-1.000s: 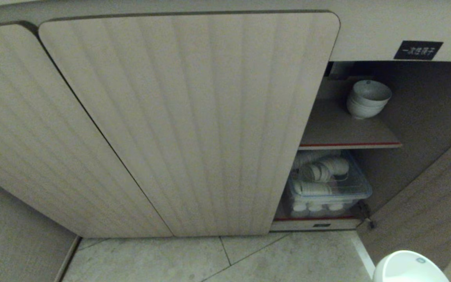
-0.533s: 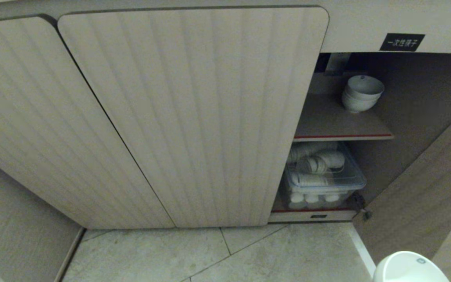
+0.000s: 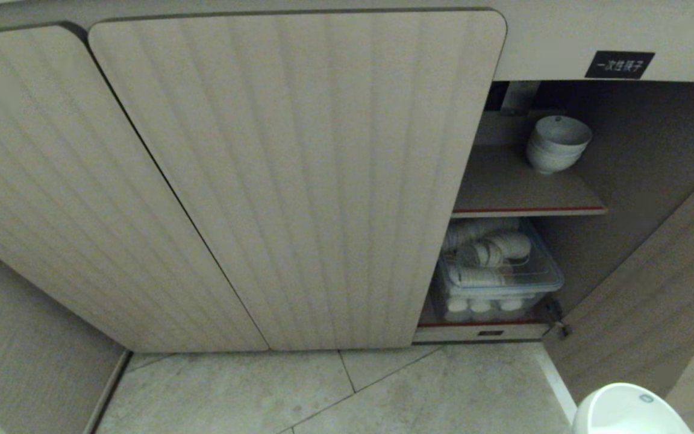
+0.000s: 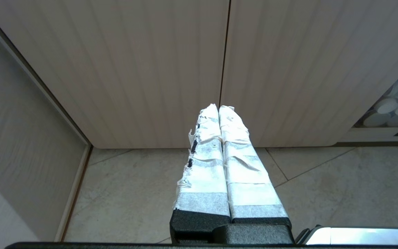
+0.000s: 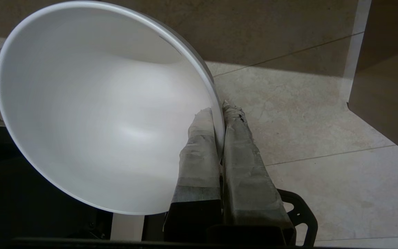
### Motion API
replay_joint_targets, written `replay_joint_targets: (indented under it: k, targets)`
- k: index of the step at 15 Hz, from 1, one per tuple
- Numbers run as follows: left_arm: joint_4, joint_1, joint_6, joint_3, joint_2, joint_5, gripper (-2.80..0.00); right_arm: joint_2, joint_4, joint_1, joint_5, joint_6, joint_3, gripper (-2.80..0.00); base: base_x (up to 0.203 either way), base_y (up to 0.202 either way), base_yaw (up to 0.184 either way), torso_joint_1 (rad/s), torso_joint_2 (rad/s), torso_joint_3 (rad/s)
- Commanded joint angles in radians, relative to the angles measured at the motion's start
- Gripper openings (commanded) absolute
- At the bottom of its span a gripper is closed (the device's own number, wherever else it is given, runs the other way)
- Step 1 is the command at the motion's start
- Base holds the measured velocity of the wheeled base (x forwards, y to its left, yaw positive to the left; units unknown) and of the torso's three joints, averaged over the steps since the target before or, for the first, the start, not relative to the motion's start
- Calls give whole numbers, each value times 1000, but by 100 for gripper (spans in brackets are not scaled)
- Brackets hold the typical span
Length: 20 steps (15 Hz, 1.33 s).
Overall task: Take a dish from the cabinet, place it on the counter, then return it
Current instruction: Place it on the table
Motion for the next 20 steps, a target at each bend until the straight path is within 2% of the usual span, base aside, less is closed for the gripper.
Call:
replay_joint_targets:
  k: [1,12,20]
  targets:
    - [-1,1,-1,0,0,0,-280,2,3,0,1,2,-1,-280,0,0,0,0,0,0]
    - [0,0,-1,0,0,0,-280,34,-17,42,1,14,-2,-280,0,0,0,0,0,0]
    - [0,0,-1,0,0,0,-280,37,-25,40,1,27,-1,-280,0,0,0,0,0,0]
